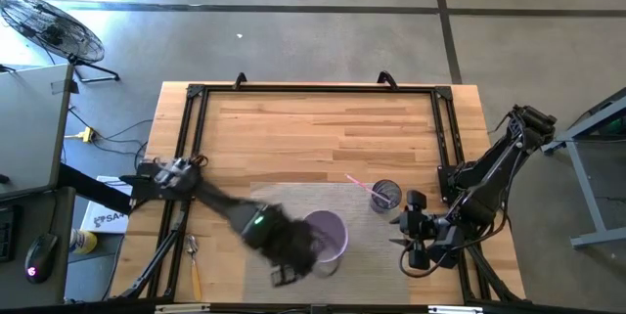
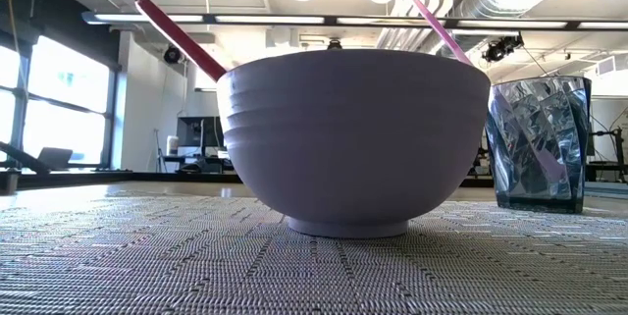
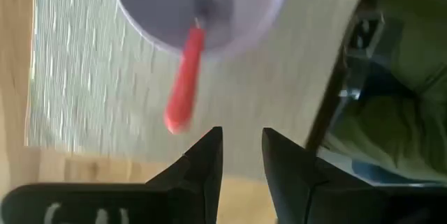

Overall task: Pick & Place Utensil
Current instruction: Put the yellow spoon into the purple bowl on the gray mat

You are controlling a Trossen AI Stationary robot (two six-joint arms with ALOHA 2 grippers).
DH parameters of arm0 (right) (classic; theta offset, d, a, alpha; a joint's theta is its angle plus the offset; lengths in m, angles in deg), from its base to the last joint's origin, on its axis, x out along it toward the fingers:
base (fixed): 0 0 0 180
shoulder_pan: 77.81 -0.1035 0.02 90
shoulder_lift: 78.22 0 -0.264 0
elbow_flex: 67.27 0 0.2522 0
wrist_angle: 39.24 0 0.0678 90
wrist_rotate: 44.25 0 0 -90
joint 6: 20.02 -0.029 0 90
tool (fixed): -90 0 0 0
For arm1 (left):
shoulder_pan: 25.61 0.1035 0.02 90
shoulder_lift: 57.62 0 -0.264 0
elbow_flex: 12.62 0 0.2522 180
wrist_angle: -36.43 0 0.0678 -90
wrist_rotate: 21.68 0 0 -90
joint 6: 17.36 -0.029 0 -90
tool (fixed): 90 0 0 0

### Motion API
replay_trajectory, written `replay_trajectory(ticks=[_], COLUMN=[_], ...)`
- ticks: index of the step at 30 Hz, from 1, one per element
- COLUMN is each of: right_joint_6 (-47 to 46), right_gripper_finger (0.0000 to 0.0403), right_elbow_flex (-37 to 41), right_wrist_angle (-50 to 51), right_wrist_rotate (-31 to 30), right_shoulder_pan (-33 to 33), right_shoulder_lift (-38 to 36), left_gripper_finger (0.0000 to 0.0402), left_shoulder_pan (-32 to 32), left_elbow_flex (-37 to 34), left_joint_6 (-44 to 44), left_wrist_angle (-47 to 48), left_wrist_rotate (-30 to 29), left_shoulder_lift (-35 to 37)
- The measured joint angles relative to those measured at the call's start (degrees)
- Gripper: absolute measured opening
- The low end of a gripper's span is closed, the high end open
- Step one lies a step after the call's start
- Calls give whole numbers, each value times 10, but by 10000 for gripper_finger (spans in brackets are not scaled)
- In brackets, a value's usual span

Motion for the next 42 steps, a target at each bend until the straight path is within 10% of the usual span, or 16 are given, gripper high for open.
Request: replay_trajectory(ticks=[18,42], right_joint_6=[145,169], right_gripper_finger=[209,209], right_elbow_flex=[0,0], right_wrist_angle=[-115,-133], right_wrist_rotate=[-17,-4], right_shoulder_pan=[13,26], right_shoulder_lift=[0,0], left_gripper_finger=[97,97], left_shoulder_pan=[-204,-205], left_elbow_flex=[-111,-448], left_joint_6=[367,304], left_wrist_angle=[5,-101], left_wrist_rotate=[17,367], left_shoulder_lift=[12,11])
